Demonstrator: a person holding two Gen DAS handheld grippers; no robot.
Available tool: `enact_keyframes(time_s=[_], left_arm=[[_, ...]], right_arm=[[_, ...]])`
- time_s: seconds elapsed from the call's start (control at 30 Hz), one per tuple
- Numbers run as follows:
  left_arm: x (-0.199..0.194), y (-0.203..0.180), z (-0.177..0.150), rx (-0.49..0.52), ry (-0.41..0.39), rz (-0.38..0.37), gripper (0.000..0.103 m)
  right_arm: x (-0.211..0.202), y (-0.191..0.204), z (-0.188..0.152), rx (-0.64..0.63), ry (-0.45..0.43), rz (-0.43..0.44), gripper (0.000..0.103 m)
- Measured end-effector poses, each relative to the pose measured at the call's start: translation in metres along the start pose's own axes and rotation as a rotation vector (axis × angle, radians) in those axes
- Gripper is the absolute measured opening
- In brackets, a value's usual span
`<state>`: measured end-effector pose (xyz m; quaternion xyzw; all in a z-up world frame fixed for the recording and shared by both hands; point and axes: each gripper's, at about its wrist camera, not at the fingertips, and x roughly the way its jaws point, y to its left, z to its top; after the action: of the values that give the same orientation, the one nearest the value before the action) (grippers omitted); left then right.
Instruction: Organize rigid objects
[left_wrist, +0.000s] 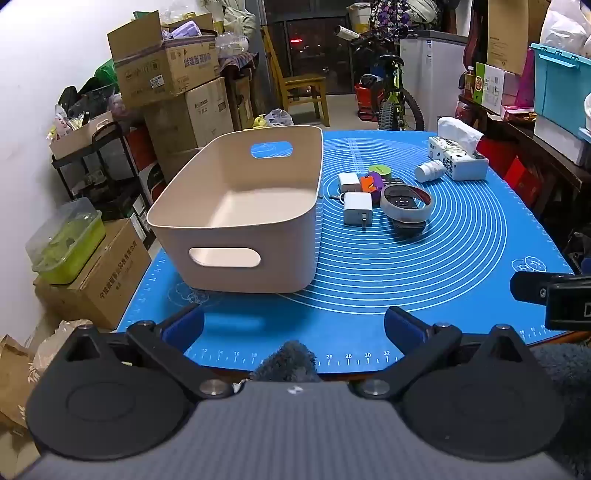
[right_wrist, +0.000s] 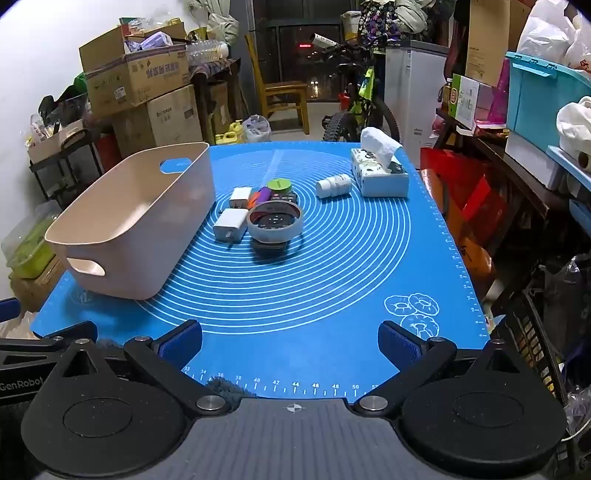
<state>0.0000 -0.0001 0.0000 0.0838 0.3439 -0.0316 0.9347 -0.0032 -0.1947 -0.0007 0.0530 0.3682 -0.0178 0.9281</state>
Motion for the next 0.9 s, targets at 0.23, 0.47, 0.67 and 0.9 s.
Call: enact_keyframes(time_s=[0.23, 0.47, 0.67, 0.9], left_arm=[[-0.0020, -0.0020, -0.0001, -0.002, -0.005, 0.000, 0.102], [-0.0007, 0.0012, -0.0018, -0.004, -0.002, 0.000, 0.102], [0.0009, 0.0022, -0.0013, 0.000, -0.005, 0.001, 0.102], [-0.0004, 0.0035, -0.0005, -0.001, -0.005, 0.001, 0.102]], right_arm=[[0.0006, 0.0008, 0.0001, -0.007, -0.002, -0.008, 0.100], [0.0010, 0.0010, -0.0001, -0.005, -0.002, -0.006, 0.100], [0.0008, 0.0012, -0.0001, -0.007, -0.002, -0.007, 0.100], [0.0009, 0.0013, -0.0003, -0.005, 0.000, -0.007, 0.100]])
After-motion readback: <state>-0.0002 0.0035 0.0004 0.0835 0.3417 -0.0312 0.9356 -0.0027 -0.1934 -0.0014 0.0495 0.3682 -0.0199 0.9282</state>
